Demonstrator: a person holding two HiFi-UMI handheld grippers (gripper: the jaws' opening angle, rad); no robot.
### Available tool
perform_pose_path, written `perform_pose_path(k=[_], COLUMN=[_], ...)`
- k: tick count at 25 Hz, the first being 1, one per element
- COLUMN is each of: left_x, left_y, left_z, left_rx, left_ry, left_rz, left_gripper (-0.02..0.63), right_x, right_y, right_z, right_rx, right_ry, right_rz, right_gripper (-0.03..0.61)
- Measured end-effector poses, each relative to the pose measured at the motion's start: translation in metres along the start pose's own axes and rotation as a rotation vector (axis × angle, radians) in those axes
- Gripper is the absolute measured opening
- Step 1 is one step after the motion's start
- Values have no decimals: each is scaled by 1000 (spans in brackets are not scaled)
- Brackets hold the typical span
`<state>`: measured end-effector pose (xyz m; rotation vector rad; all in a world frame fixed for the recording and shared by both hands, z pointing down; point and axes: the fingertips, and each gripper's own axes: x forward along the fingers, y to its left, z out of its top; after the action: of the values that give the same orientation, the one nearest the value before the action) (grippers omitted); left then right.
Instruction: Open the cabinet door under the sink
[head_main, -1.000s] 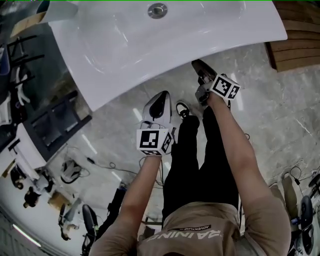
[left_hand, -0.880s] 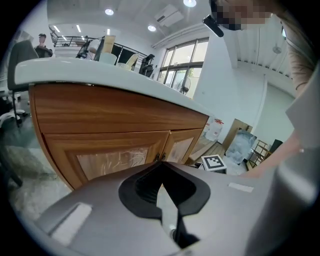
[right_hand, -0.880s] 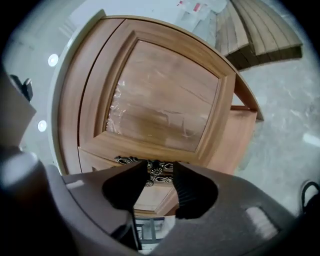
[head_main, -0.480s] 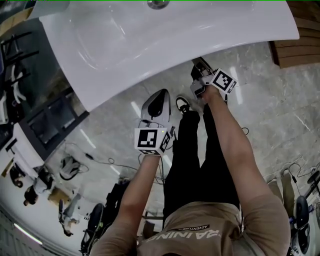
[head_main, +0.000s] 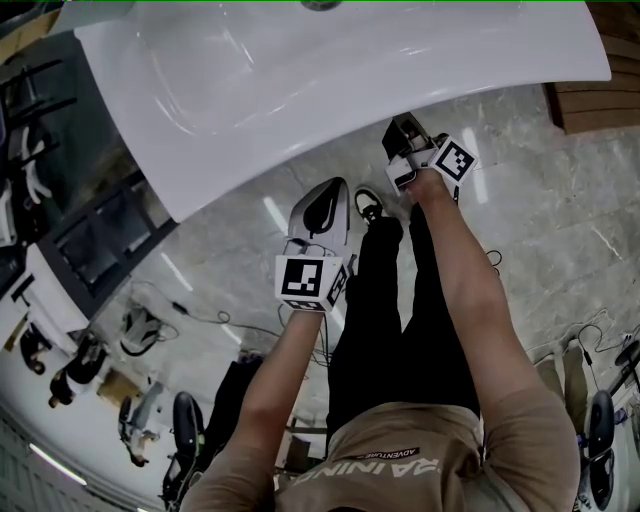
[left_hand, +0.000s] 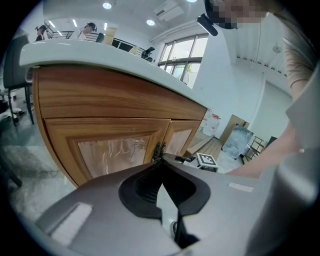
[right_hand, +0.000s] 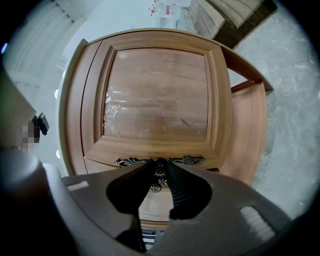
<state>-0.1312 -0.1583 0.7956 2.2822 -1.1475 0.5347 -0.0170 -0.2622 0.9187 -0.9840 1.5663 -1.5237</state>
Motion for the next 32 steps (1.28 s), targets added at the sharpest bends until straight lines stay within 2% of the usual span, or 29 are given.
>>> perform_pose_path(k=[15, 24, 32], left_x=[-11, -7, -4], left_y=[3, -27, -48], left_z=[3, -15, -13], left_rx=[25, 30, 41], left_ry=[13, 45, 65], left_rz=[-10, -35, -20], left_gripper=[18, 18, 18], right_x=[-33, -79, -123], right_y=[0, -4, -6], right_z=[-9, -13, -6], right_rx=[-75, -136, -126], right_ry=[122, 222, 345], right_rz=[-64, -69, -57], right_gripper=[84, 84, 84])
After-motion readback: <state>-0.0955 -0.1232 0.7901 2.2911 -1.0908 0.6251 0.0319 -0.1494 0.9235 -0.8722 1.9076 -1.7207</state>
